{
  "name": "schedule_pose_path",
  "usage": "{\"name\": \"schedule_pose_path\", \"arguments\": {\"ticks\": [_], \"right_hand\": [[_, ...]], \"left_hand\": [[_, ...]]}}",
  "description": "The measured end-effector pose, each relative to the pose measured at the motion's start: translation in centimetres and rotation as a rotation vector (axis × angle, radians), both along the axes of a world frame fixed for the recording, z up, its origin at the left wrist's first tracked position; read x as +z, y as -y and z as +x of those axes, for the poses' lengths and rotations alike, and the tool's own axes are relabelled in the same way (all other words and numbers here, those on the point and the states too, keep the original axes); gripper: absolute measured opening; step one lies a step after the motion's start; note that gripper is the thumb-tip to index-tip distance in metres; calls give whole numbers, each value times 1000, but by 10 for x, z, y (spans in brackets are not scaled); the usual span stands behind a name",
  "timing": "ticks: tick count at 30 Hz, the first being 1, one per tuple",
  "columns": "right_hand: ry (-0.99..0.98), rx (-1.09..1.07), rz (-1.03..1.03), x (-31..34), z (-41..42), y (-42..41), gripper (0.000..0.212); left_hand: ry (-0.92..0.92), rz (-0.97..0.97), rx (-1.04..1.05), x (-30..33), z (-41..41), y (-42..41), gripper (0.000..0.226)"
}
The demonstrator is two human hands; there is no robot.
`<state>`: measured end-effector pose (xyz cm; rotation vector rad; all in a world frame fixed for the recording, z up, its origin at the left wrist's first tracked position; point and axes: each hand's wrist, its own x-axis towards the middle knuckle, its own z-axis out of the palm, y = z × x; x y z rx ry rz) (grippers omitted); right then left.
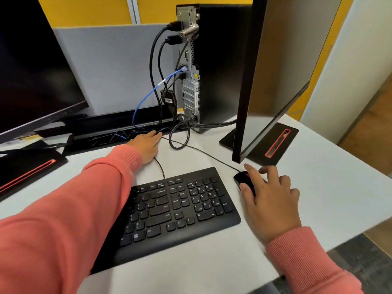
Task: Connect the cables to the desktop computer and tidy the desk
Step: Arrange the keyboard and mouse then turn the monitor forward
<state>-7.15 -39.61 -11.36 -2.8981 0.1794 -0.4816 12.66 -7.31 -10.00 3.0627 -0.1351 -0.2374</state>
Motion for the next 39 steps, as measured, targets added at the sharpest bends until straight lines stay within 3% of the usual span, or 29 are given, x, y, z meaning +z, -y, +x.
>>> {"name": "schedule_pose_path", "arguments": {"ticks": [6,24,28,33,36,39], "right_hand": [[-67,238,127,0,1,11,60],[-84,-26,59,3,-9,6,57],[-75,5,59,2,-9,8,52],[-34,36,-1,0,-16,1,61],[-78,37,13,2,-17,-1,63],[-96,23,21,6,-18,-3,62]], "left_hand": [[-7,-14,7,1,-1,0,56],[-45,-62,-26,5,-13,-7,55],[-95,-180,-4,15,-35,-13,61],[-97,-432,-54,45,-118,-20,85],[-201,-299,-190,56,-190,-24,114],[-239,3,-288,46,-234,-24,136]]}}
